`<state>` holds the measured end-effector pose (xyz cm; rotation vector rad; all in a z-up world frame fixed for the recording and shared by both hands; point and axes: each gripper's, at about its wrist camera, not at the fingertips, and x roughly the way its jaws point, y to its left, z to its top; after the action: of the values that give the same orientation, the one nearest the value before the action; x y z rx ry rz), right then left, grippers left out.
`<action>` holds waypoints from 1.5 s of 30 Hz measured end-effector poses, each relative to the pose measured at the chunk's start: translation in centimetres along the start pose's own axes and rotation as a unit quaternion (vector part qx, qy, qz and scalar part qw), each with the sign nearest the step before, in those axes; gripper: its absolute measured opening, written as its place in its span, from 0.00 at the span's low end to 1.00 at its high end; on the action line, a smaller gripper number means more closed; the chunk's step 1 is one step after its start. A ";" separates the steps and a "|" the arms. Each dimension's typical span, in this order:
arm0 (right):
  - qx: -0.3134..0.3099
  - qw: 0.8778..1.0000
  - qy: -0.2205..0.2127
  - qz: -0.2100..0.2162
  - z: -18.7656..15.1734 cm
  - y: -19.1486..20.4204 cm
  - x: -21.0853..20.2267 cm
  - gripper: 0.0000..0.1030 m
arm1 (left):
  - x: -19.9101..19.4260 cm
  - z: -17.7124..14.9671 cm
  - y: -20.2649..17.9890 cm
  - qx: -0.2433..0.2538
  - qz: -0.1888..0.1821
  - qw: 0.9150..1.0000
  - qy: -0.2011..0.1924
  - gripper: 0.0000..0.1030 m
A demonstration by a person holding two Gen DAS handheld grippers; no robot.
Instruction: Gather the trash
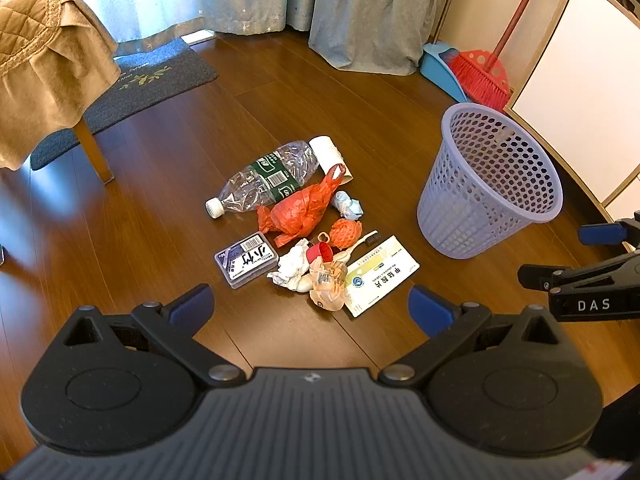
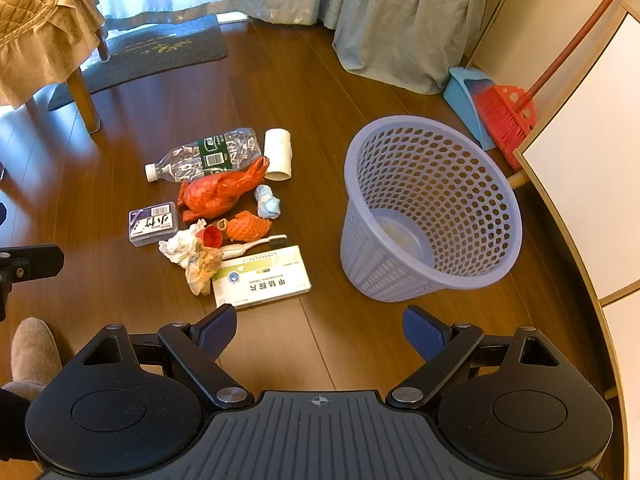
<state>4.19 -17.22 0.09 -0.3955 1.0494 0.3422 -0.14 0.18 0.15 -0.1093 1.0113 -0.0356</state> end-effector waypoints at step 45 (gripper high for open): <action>-0.004 1.000 -0.001 0.001 0.0 0.2 0.0 0.86 | -0.2 -0.1 -0.1 -0.009 0.004 1.000 -0.005 0.98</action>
<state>4.11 -17.08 0.06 -0.4016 1.0463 0.3485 -0.35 0.11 0.22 -0.1212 1.0014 -0.0182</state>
